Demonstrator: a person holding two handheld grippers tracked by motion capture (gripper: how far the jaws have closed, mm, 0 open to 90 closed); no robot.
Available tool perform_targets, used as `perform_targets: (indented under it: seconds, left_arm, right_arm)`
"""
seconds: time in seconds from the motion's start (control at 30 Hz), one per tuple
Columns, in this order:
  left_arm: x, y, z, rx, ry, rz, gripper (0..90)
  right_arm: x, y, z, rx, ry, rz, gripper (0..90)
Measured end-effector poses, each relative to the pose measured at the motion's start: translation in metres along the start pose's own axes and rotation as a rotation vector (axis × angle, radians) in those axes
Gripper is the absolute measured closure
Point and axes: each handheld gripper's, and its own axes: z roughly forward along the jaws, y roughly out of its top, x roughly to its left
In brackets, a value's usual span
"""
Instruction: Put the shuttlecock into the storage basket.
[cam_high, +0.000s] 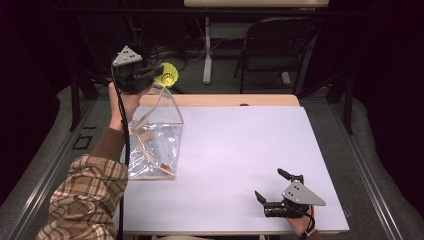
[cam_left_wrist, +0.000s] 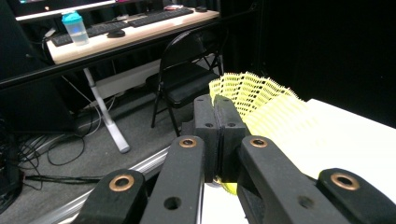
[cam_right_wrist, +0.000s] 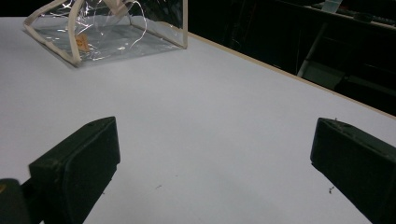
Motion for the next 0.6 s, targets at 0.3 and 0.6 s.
perform_targets:
  seconds: [0.3,0.6]
  left_arm:
    - [0.006,0.0,-0.006,-0.008,0.016,-0.009,90.0]
    - [0.011,0.0,-0.011,-0.01,0.033,-0.011,90.0]
  right_arm:
    - [0.0,0.0,0.0,0.0,0.0,0.0,0.8]
    - [0.0,0.0,0.0,0.001,-0.001,0.002,0.8]
